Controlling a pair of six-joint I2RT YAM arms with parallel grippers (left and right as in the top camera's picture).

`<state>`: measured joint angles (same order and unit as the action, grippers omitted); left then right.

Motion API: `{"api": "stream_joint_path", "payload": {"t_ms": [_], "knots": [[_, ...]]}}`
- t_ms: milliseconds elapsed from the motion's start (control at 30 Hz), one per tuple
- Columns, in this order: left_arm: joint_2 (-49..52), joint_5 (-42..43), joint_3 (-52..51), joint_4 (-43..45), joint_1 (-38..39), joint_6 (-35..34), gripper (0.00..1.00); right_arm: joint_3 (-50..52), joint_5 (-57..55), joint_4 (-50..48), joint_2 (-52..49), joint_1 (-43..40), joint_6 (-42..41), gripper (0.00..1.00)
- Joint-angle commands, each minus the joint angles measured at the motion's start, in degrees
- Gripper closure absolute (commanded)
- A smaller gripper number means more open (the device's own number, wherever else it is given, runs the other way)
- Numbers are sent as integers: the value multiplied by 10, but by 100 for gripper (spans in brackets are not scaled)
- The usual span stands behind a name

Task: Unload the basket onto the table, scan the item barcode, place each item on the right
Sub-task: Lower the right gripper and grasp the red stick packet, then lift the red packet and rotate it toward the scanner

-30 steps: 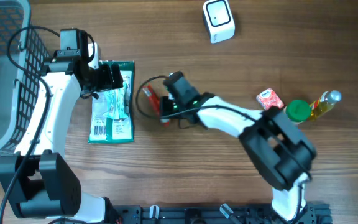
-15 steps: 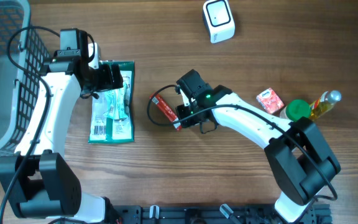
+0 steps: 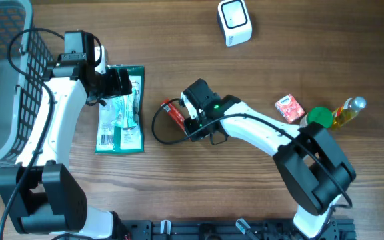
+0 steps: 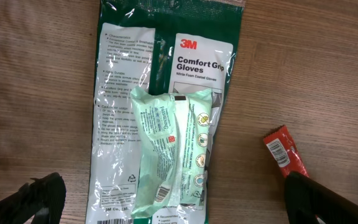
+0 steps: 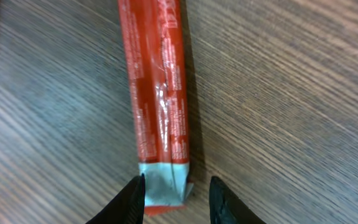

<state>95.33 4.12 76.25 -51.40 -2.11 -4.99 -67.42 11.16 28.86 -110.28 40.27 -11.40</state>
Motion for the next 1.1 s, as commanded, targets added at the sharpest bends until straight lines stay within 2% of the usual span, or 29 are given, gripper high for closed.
{"api": "stream_joint_path", "payload": {"t_ms": [0,100,167,333,500,667,800,933,1000,1067], "knots": [[-7,-3,6,0,-3,1,0,-3,5,-13,-23,6,9,67],[-7,-3,6,0,-3,1,0,-3,5,-23,-37,8,10,67],[-7,-3,6,0,-3,1,0,-3,5,-25,-44,14,11,71],[-7,-3,6,0,-3,1,0,-3,5,-26,-45,14,9,94],[-7,-3,6,0,-3,1,0,-6,6,-26,-7,2,3,96],[-7,-3,6,0,-3,1,0,-6,6,33,76,-21,7,96],[-7,-3,6,0,-3,1,0,-6,37,87,157,-49,121,96],[-7,-3,6,0,-3,1,0,-6,197,163,239,-111,279,96],[-7,-3,6,0,-3,1,0,-6,337,243,261,-153,413,96],[-7,-3,6,0,-3,1,0,-6,427,318,264,-173,531,96]]}}
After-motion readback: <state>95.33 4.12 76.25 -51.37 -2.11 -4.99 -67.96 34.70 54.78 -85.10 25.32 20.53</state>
